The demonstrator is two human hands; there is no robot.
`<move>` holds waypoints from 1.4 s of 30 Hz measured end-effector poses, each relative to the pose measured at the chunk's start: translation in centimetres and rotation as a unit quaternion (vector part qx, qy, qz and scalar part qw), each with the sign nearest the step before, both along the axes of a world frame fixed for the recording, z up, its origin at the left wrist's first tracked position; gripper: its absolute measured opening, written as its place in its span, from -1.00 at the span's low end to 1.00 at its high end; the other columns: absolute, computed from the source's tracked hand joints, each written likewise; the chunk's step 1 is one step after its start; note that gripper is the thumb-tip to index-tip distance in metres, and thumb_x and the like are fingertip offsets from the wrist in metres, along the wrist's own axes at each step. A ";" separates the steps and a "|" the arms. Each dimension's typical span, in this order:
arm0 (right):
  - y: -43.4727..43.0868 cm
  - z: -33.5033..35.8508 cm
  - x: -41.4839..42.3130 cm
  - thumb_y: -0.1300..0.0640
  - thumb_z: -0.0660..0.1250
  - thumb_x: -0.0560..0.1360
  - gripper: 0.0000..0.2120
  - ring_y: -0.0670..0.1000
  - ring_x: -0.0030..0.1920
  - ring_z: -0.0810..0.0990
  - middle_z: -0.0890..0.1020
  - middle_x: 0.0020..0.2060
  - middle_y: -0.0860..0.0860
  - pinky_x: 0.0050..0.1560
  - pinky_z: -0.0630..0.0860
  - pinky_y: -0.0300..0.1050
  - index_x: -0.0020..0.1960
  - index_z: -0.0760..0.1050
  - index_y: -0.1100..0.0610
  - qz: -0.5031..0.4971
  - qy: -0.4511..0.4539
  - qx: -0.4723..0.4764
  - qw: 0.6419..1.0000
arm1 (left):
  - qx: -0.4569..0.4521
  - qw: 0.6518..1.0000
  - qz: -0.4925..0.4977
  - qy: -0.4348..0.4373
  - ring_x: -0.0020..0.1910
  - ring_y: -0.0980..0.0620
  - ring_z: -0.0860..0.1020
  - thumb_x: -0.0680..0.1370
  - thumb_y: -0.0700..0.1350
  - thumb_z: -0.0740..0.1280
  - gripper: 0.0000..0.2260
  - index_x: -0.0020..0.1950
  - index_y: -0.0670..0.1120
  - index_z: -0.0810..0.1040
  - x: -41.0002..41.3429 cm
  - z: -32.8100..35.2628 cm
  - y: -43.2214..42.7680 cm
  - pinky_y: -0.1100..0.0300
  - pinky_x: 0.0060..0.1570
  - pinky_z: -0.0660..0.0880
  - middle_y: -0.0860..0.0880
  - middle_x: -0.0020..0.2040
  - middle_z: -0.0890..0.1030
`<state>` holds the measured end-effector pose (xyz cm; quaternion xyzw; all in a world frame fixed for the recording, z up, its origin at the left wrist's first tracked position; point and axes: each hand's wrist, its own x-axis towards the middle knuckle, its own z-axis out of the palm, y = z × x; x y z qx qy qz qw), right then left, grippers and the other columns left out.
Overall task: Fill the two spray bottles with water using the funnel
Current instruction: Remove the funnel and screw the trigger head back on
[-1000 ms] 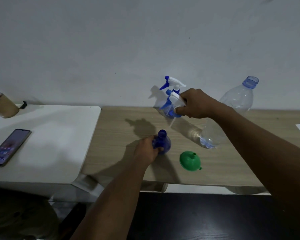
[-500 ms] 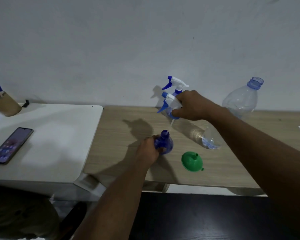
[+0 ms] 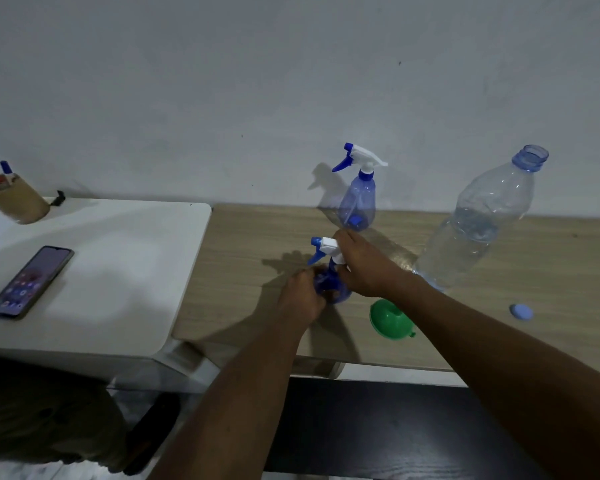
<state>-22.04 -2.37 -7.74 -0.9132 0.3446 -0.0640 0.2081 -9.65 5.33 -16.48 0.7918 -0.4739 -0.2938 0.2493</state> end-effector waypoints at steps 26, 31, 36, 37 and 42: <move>1.1 -2.1 0.7 0.01 0.40 0.49 -0.58 0.16 -0.13 0.54 0.53 -0.05 0.13 -0.23 0.47 0.02 0.17 0.27 0.15 -0.086 0.014 -0.091 0.992 | 0.003 1.000 -0.002 0.007 0.14 -0.05 0.59 0.48 -0.19 0.45 -0.64 0.27 -0.01 0.57 -0.4 0.8 0.7 0.05 0.13 0.53 -0.03 0.16 0.63; 1.5 -2.6 0.8 0.12 0.38 0.46 -0.62 0.15 -0.08 0.49 0.48 0.03 0.13 -0.19 0.44 -0.01 0.16 0.29 0.16 -0.084 -0.004 -0.098 0.992 | -0.003 1.000 -0.005 0.008 0.17 -0.07 0.58 0.50 -0.18 0.46 -0.61 0.31 -0.01 0.55 -0.2 0.6 0.7 0.13 0.09 0.46 -0.04 0.18 0.63; 1.1 -2.2 0.5 0.13 0.37 0.51 -0.70 0.09 -0.13 0.48 0.54 -0.01 0.12 -0.18 0.44 -0.04 0.12 0.31 0.15 -0.080 -0.029 -0.074 0.994 | -0.007 1.000 -0.003 0.014 0.16 -0.02 0.59 0.52 -0.16 0.45 -0.65 0.29 0.02 0.56 -0.4 0.6 0.6 0.16 0.09 0.46 0.00 0.18 0.64; 1.1 -2.3 0.3 0.12 0.38 0.50 -0.68 0.09 -0.10 0.47 0.52 0.00 0.12 -0.16 0.43 -0.06 0.13 0.30 0.15 -0.078 -0.027 -0.073 0.994 | -0.006 1.000 -0.005 0.013 0.16 -0.02 0.58 0.52 -0.16 0.46 -0.65 0.29 0.01 0.56 -0.4 0.5 0.6 0.17 0.09 0.45 0.00 0.18 0.64; 1.1 -2.0 0.1 0.17 0.37 0.51 -0.71 0.07 -0.11 0.49 0.52 -0.01 0.10 -0.16 0.41 -0.08 0.11 0.30 0.13 -0.066 -0.047 -0.034 0.996 | -0.003 1.000 -0.004 0.023 0.21 -0.02 0.56 0.52 -0.15 0.46 -0.59 0.36 0.03 0.53 -0.2 0.3 0.5 0.17 0.13 0.43 0.01 0.22 0.62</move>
